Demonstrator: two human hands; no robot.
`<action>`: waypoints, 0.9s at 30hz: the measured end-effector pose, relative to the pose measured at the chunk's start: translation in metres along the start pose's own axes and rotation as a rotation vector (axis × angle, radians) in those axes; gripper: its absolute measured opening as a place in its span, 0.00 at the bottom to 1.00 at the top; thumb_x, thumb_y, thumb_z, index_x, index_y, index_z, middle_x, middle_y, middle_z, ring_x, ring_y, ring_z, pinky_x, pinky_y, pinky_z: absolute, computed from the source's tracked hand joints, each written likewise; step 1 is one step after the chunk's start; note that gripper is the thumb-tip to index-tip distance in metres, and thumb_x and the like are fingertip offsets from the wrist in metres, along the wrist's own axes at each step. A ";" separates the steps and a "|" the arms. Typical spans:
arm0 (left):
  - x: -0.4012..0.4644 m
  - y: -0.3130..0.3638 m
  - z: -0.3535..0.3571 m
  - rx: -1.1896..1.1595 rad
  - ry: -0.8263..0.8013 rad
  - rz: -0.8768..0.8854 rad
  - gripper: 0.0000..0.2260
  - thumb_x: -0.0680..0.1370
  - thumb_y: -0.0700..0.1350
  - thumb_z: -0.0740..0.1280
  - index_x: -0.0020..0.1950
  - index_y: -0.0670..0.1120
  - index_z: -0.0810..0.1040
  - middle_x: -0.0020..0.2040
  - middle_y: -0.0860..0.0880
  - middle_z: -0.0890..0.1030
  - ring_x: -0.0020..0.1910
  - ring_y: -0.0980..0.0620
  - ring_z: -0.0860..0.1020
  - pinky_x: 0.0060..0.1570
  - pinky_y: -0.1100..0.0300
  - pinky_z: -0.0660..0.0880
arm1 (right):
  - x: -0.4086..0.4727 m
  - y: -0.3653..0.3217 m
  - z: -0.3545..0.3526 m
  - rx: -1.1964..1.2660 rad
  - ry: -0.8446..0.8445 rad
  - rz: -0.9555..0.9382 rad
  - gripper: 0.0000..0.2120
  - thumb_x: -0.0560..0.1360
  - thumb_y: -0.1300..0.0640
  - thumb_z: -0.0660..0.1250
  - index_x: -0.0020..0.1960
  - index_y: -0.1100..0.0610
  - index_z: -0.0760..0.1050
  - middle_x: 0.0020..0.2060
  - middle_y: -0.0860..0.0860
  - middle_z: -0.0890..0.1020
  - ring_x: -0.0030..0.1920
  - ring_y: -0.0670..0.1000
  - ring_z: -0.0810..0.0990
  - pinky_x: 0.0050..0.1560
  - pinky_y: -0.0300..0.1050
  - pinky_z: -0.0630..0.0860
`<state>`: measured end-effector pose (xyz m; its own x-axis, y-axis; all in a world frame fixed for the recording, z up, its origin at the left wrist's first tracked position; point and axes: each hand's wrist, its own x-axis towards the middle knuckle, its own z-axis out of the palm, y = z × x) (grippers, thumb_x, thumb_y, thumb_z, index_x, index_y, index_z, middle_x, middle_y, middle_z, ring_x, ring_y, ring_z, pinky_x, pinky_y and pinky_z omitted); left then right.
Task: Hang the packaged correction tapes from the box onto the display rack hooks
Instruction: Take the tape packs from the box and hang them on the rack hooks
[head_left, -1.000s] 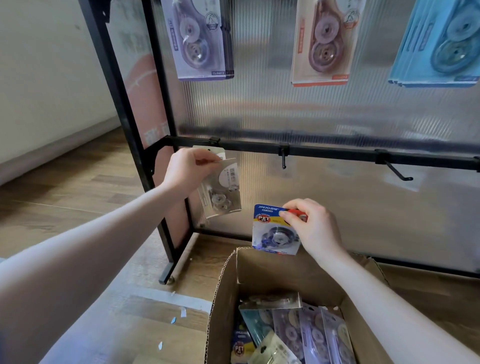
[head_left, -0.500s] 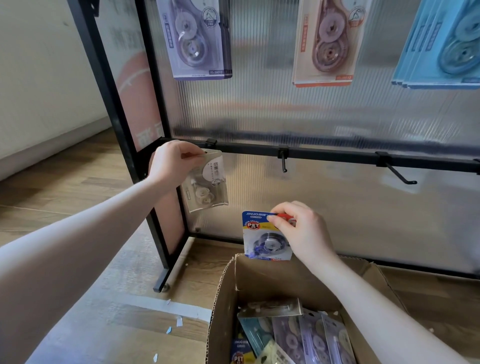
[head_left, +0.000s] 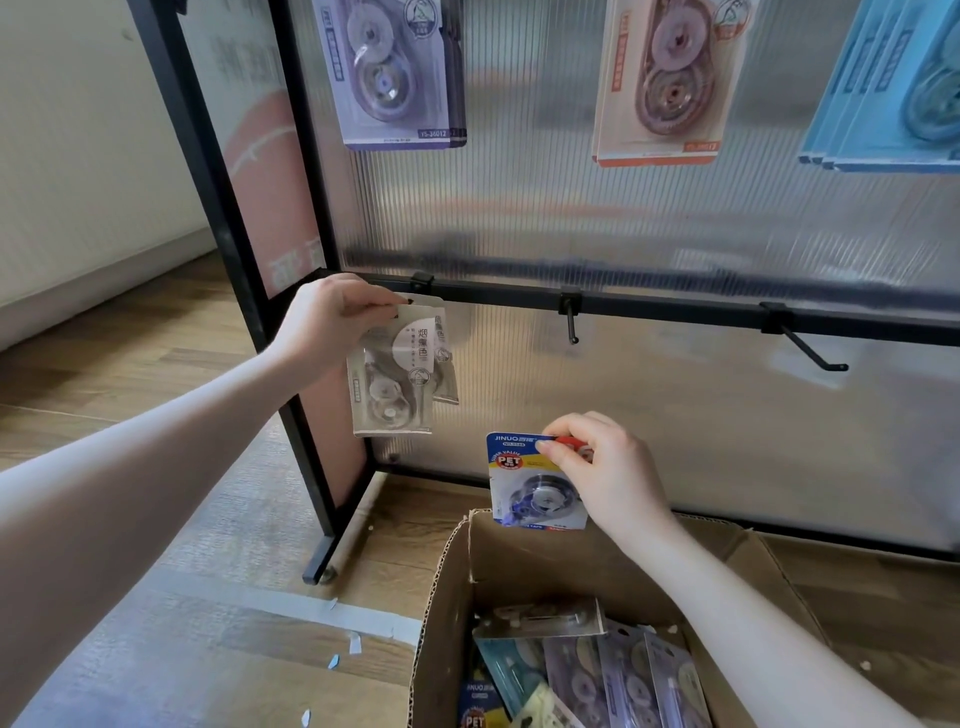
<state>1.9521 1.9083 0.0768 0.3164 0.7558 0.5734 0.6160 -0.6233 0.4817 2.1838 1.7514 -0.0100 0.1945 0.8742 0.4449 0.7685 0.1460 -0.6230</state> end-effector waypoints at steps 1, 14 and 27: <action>-0.001 -0.003 0.001 0.000 -0.002 0.013 0.08 0.74 0.38 0.69 0.51 0.44 0.83 0.45 0.49 0.79 0.46 0.50 0.77 0.48 0.61 0.74 | 0.000 0.001 0.000 -0.003 -0.005 0.002 0.09 0.74 0.52 0.67 0.51 0.57 0.79 0.48 0.50 0.81 0.46 0.44 0.76 0.39 0.34 0.75; -0.006 -0.017 0.002 0.096 -0.016 0.179 0.08 0.75 0.35 0.67 0.52 0.42 0.83 0.44 0.46 0.82 0.43 0.58 0.75 0.42 0.76 0.67 | -0.001 0.007 0.008 -0.001 -0.033 0.017 0.09 0.74 0.53 0.67 0.51 0.57 0.79 0.49 0.50 0.81 0.46 0.43 0.75 0.39 0.32 0.73; 0.012 -0.019 0.000 -0.043 -0.132 -0.007 0.06 0.76 0.37 0.67 0.49 0.45 0.82 0.41 0.59 0.78 0.37 0.72 0.75 0.42 0.79 0.70 | -0.003 0.019 0.017 -0.013 -0.084 0.033 0.09 0.74 0.53 0.67 0.51 0.57 0.79 0.48 0.49 0.81 0.46 0.42 0.75 0.38 0.32 0.73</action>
<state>1.9441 1.9291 0.0745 0.4061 0.7783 0.4789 0.5878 -0.6238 0.5152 2.1873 1.7593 -0.0347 0.1682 0.9144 0.3683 0.7705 0.1111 -0.6277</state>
